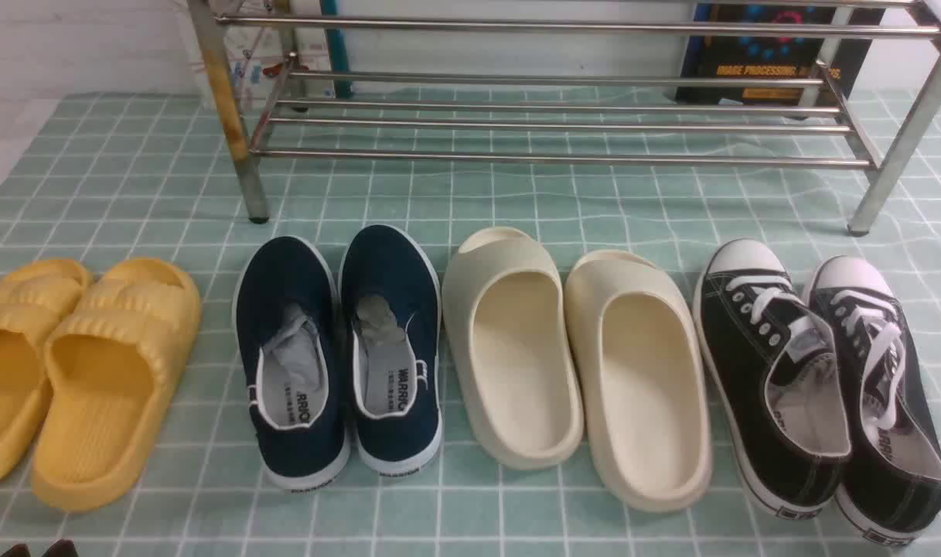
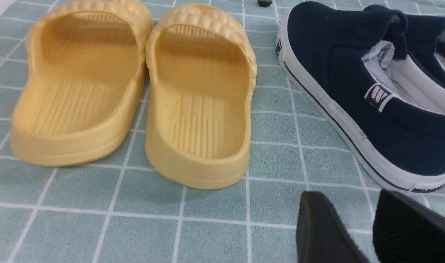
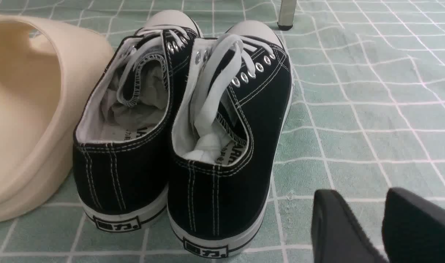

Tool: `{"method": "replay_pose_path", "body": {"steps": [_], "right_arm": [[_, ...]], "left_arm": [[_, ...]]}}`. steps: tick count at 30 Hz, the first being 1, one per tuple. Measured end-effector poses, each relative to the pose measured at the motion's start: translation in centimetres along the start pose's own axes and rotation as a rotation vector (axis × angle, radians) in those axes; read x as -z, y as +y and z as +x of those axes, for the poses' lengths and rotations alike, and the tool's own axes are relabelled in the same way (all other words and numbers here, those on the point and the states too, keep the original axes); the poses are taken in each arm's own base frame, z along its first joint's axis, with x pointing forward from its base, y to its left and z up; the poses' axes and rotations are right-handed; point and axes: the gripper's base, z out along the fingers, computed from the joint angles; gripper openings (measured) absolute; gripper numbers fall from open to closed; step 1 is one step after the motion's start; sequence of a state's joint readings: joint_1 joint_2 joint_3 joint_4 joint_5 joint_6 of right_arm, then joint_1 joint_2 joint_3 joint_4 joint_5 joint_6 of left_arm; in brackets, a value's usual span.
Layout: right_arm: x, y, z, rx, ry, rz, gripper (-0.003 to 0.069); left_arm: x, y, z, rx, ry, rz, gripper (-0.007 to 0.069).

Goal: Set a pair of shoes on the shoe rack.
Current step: Use the left arm to grab the shoe closest to it

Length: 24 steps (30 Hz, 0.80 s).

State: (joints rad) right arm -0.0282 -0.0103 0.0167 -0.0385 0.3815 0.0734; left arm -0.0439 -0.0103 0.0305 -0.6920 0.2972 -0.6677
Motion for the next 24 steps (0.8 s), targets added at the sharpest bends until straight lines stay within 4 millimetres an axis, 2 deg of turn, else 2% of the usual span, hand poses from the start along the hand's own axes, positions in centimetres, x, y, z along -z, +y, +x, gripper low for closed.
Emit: {"method": "replay_pose_path", "body": {"steps": [1,18,24], "right_arm": [[0.00,0.00,0.00,0.000,0.000,0.000,0.0239],[0.00,0.00,0.00,0.000,0.000,0.000,0.0239],[0.00,0.00,0.00,0.000,0.000,0.000,0.0239]], "left_arm": [[0.00,-0.14,0.07,0.084,0.008,0.015,0.0239],[0.00,-0.21,0.01,0.098,0.003,0.023,0.0239],[0.03,-0.55,-0.48,0.051,-0.051,0.062,0.0239]]}}
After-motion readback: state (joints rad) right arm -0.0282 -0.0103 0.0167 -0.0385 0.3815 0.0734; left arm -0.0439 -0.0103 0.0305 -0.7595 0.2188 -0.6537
